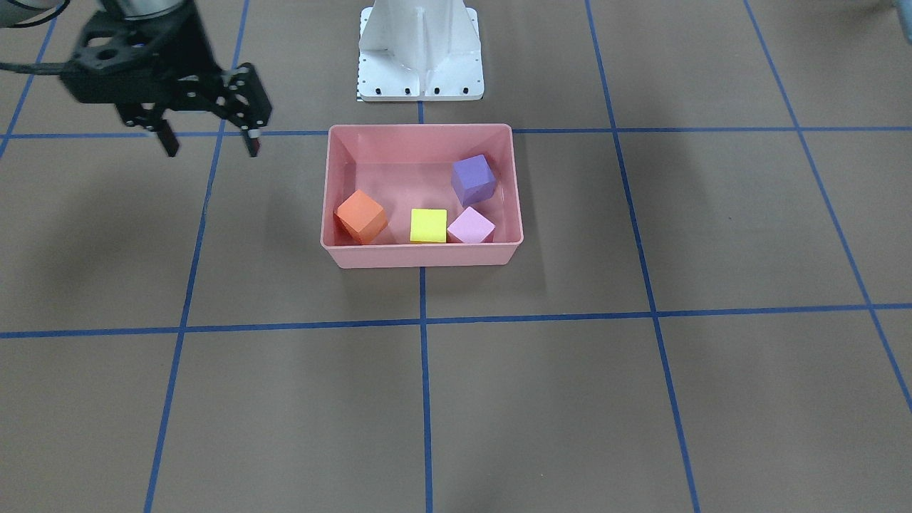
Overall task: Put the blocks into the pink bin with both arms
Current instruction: 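Carry the orange cube into the bin and release it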
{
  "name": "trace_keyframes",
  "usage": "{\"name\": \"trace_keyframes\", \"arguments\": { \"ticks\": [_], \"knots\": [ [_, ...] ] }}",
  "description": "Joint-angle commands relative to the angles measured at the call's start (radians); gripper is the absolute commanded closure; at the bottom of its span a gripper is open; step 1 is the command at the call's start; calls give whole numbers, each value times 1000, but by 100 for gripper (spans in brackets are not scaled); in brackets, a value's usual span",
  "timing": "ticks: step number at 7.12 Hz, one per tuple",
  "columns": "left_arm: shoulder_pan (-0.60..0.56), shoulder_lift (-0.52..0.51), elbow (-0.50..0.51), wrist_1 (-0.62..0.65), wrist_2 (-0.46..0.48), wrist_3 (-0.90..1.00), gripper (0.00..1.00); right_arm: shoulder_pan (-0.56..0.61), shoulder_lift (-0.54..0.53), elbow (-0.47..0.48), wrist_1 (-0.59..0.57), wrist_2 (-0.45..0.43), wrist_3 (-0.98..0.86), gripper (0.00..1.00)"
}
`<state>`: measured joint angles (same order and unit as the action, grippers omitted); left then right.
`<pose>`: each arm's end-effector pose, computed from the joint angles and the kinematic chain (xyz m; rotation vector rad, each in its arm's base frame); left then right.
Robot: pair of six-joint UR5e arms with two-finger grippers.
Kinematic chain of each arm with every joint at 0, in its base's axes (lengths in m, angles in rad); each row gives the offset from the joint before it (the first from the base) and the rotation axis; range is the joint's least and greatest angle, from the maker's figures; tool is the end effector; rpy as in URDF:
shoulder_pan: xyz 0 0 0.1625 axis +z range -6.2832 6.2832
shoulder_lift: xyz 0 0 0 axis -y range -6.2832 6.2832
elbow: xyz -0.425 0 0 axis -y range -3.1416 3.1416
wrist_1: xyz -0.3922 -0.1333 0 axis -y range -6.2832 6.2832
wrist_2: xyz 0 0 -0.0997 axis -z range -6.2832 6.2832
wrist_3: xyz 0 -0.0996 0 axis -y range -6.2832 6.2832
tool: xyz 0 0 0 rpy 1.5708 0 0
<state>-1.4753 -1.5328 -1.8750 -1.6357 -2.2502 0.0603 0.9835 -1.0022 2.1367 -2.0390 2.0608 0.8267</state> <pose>-0.0245 -0.4863 0.5249 0.3071 0.6802 0.2610 -0.2202 -0.4868 0.1726 0.1898 -0.7817 0.0632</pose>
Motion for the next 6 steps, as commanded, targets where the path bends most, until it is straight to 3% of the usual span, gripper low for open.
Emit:
{"name": "trace_keyframes", "arguments": {
  "ticks": [1,4,6],
  "knots": [
    [0,0,14,-1,1,1,0,264,-100,-87,0,174,-402,0],
    [-3,92,30,2,-6,57,0,469,-205,-295,5,226,-925,0],
    [-28,112,37,89,-6,173,0,567,-281,-403,5,236,-1163,0]
  ]
}}
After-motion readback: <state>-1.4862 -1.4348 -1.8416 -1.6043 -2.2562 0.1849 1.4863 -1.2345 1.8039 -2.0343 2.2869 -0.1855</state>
